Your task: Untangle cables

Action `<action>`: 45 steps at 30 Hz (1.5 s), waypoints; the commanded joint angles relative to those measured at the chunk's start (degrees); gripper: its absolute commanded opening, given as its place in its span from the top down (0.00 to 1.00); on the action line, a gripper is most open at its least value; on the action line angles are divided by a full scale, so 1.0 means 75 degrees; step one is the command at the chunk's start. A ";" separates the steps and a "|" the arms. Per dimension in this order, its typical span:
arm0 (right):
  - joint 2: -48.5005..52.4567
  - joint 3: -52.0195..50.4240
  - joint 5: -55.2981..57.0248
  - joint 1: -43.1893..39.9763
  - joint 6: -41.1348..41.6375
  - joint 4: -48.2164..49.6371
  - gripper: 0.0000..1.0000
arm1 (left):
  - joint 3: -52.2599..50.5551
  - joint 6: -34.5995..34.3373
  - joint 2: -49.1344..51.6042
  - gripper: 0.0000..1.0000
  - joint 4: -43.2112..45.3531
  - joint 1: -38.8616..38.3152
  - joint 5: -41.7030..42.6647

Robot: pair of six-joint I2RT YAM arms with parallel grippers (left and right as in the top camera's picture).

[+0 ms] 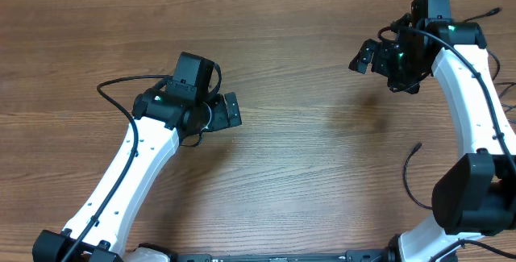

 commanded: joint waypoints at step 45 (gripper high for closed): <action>-0.0041 0.0117 -0.0044 0.0015 -0.0125 0.0047 0.00 | -0.9040 0.3888 -1.0416 0.00 0.9824 0.1979 0.0242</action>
